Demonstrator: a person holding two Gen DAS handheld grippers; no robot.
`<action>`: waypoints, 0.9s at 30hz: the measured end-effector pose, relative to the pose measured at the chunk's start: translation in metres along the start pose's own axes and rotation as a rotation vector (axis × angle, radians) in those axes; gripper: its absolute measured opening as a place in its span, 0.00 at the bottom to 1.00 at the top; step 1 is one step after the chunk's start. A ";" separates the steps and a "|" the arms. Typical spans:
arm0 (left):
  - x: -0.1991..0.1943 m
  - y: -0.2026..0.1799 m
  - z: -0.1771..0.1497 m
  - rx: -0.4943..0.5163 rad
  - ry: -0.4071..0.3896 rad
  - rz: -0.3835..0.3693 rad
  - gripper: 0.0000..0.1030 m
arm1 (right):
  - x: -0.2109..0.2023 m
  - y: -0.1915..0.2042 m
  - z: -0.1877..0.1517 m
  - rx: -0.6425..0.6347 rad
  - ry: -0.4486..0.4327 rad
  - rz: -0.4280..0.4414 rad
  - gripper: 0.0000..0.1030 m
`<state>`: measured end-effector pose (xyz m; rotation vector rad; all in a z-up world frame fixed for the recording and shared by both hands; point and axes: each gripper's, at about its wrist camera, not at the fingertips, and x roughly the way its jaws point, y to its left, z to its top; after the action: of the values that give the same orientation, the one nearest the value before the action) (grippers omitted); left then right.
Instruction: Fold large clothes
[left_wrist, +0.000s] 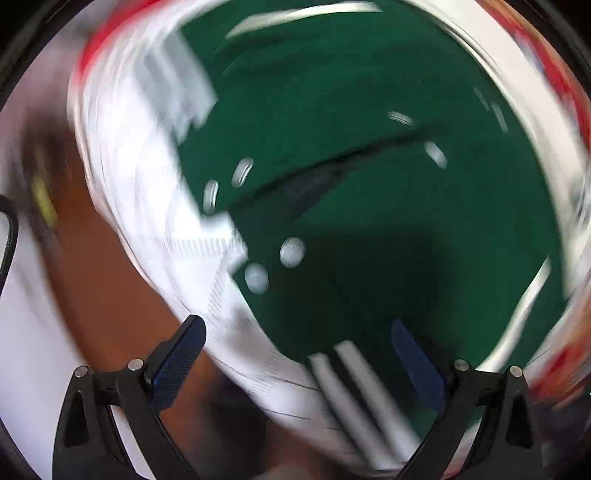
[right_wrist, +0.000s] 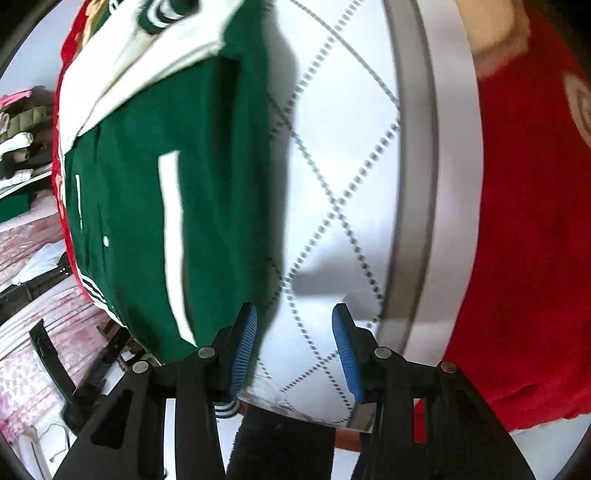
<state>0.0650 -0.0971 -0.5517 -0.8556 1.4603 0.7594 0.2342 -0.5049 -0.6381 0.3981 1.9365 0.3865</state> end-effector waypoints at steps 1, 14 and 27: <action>0.006 0.011 0.005 -0.075 0.022 -0.085 0.99 | 0.000 -0.001 0.002 -0.008 -0.001 -0.011 0.43; 0.003 0.018 0.047 -0.113 -0.146 -0.131 0.25 | 0.009 0.019 0.022 -0.075 -0.028 -0.081 0.43; 0.018 0.027 0.122 0.046 -0.180 0.003 0.29 | 0.025 0.056 0.006 -0.109 -0.034 -0.133 0.43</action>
<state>0.1040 0.0197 -0.5785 -0.7309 1.3150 0.7812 0.2356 -0.4430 -0.6359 0.2022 1.8877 0.3941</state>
